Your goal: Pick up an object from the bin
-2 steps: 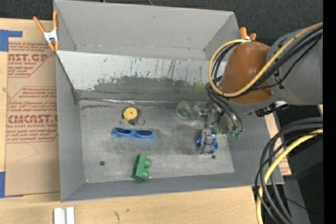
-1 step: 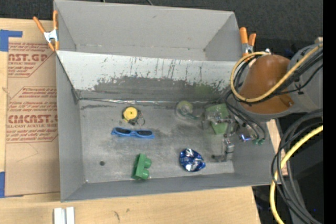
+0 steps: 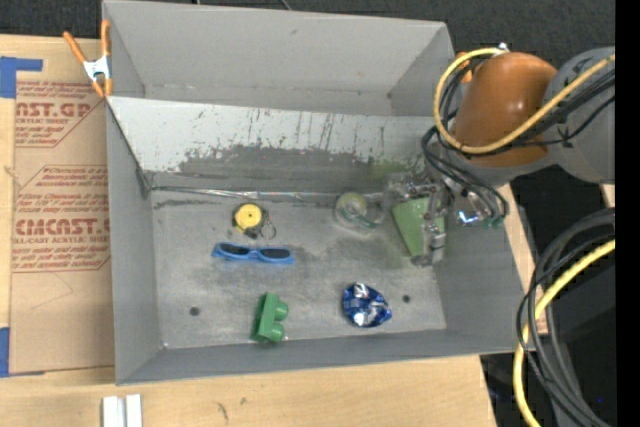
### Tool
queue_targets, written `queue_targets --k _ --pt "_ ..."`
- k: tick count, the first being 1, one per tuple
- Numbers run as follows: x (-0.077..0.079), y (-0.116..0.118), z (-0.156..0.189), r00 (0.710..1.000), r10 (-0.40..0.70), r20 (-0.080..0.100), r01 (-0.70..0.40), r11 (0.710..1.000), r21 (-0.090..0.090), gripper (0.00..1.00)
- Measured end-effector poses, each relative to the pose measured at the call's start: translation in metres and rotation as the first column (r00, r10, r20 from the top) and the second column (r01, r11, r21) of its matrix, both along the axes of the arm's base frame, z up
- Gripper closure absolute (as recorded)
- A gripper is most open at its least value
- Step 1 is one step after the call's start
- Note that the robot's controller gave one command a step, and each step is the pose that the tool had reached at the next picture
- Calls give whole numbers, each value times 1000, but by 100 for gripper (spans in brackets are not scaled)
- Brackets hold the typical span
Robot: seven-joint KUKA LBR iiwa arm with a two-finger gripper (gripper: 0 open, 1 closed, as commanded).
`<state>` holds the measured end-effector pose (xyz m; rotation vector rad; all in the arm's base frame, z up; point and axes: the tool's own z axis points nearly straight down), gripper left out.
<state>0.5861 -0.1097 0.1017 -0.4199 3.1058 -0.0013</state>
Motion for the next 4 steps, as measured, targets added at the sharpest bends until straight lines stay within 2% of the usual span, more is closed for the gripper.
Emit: queue_targets --k 1,2,3,4 --pt "-39 -46 -33 998 67 -9 -67 998 2 0" --pt "-38 -44 -32 998 70 -7 -70 998 3 100" --pt "-70 -31 90 996 90 1 -90 996 -3 100" --pt "-40 -11 162 906 424 1 -424 906 -4 100"
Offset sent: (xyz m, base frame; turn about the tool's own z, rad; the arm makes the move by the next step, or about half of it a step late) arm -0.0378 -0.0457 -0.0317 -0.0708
